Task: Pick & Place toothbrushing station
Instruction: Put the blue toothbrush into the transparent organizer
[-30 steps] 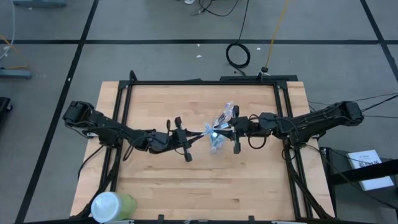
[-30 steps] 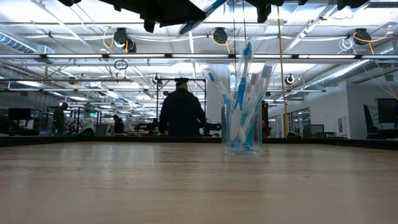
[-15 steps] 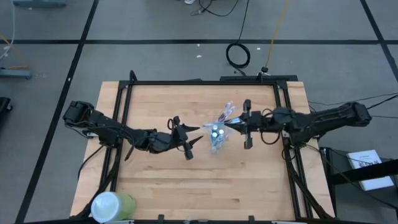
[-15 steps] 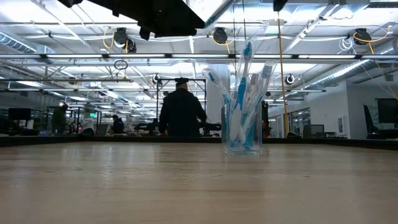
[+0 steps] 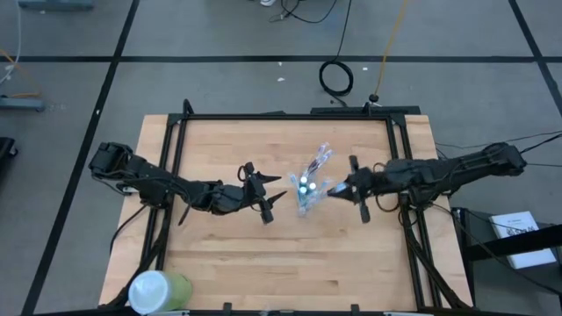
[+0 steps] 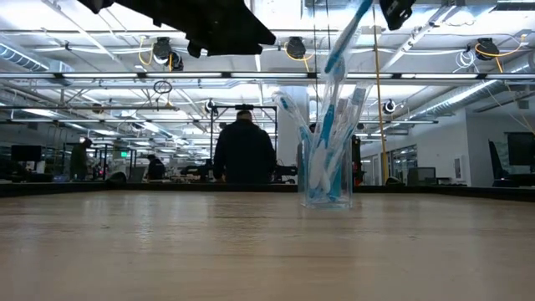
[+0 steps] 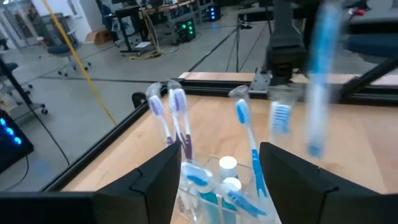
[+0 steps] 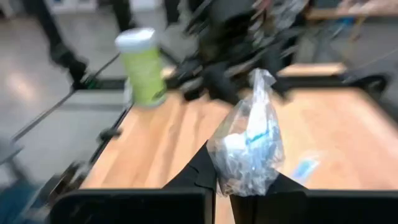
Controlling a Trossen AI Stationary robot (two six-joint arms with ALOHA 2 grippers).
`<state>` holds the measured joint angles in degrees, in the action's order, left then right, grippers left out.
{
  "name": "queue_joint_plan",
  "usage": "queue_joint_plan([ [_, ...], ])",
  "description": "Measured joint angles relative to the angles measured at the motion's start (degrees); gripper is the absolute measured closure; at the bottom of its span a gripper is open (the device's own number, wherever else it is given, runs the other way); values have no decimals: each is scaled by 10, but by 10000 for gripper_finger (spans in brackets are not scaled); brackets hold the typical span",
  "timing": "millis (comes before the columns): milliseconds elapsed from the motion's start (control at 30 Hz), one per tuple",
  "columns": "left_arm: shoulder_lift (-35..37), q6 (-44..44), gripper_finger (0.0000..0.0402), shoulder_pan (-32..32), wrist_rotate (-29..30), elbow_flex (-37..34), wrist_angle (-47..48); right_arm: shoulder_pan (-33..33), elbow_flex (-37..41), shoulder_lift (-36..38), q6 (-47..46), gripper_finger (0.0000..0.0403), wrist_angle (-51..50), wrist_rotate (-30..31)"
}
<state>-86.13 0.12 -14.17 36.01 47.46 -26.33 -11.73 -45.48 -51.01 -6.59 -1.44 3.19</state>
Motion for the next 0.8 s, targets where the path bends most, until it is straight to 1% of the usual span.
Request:
queue_joint_plan([
  [100,0,-14,176,9,0,0,7,-20,-46,-43,-2,394,-42,-15],
  [167,0,-23,176,14,0,0,14,-30,-73,-73,3,394,-74,-13],
  [333,0,-42,176,21,-1,0,29,-18,-122,-138,2,394,-150,1],
  [500,0,-48,176,22,-1,0,31,5,-129,-177,2,394,-157,-1],
  [800,0,-54,176,22,-1,0,42,34,-129,-216,2,394,-160,-2],
])
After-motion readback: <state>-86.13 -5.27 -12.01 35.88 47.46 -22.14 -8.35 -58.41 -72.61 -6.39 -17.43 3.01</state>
